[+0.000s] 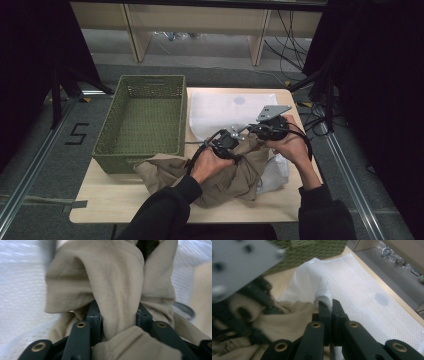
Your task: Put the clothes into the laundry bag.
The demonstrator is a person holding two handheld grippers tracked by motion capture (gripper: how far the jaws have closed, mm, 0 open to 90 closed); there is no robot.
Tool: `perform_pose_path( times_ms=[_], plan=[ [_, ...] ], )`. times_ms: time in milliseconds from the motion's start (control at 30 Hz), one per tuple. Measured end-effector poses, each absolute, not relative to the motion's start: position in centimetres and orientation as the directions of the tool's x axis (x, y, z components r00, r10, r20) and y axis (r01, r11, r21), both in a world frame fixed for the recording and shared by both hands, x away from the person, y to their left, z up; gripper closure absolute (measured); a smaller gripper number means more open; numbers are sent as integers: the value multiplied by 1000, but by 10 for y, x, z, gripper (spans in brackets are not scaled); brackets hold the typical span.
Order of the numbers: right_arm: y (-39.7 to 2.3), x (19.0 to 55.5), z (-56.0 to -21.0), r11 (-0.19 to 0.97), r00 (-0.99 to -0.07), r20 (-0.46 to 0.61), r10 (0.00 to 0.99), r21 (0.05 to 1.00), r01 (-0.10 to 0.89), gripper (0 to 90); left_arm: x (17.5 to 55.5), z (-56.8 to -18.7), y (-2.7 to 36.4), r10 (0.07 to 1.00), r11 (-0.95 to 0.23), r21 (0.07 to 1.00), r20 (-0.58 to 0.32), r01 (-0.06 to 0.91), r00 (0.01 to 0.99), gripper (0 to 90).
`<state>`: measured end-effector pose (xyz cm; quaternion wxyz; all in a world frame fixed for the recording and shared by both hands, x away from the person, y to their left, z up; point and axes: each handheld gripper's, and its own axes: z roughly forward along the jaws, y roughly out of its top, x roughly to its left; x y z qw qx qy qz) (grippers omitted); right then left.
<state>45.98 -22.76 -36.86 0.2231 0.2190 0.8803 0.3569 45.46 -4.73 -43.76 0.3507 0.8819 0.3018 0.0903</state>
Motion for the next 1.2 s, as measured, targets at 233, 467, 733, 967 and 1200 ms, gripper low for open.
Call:
perform_pose_path(
  times_ms=[233,467,733,967,1200],
  plan=[
    [-230,455,-371,652,-810,-223,542,719,238,897,470,-445,-41,673,-511,645,-112,569,731,502],
    [-237,452,-383,669,-810,-223,542,698,255,897,435,-420,-15,624,-565,664,-44,489,780,245],
    [-230,449,-386,681,-817,-220,534,684,261,896,432,-440,-2,591,-605,628,-59,490,804,154],
    [-222,448,-390,688,-827,-224,516,683,244,897,445,-451,-26,528,-653,618,-44,439,848,612],
    [-221,447,-385,673,-830,-219,513,703,231,897,428,-413,-32,505,-576,705,-89,413,858,700]
  ],
)
